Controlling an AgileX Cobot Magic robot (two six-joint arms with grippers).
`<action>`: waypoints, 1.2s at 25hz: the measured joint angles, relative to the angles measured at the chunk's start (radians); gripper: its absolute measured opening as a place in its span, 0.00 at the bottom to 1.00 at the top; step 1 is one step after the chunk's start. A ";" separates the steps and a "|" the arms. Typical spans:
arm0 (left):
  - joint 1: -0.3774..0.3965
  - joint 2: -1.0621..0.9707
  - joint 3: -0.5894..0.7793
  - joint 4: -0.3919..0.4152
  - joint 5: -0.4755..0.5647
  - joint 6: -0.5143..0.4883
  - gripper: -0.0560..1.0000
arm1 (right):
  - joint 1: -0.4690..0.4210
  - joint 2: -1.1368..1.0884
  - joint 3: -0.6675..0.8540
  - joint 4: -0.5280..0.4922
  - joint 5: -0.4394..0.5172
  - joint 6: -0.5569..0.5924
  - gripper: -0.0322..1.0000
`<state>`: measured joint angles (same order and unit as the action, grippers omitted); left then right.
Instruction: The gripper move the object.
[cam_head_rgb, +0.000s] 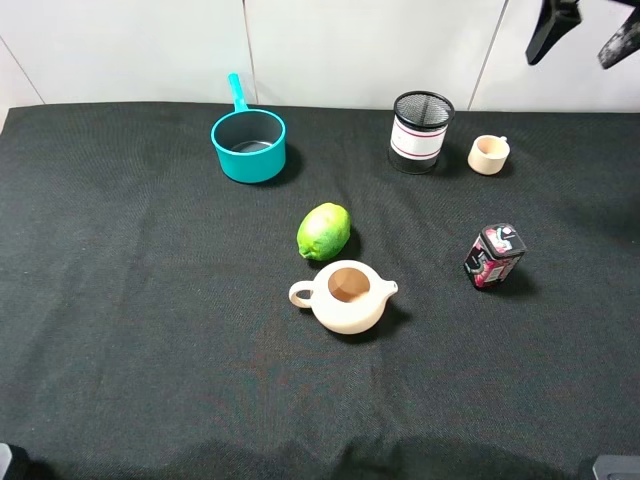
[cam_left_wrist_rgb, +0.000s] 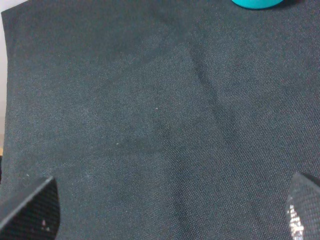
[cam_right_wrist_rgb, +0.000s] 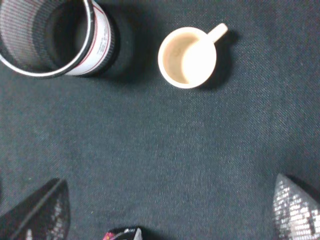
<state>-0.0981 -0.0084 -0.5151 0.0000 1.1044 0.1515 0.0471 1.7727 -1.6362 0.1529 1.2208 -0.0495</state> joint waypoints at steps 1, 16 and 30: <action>0.000 0.000 0.000 0.000 0.000 0.000 0.96 | 0.000 -0.019 0.011 0.000 0.000 0.000 0.62; 0.000 0.000 0.000 0.000 0.000 0.000 0.96 | 0.000 -0.362 0.236 -0.001 0.002 0.000 0.62; 0.000 0.000 0.000 0.000 0.000 0.000 0.96 | 0.000 -0.682 0.394 -0.001 0.004 0.004 0.62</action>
<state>-0.0981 -0.0084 -0.5151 0.0000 1.1044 0.1515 0.0471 1.0908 -1.2419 0.1520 1.2245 -0.0455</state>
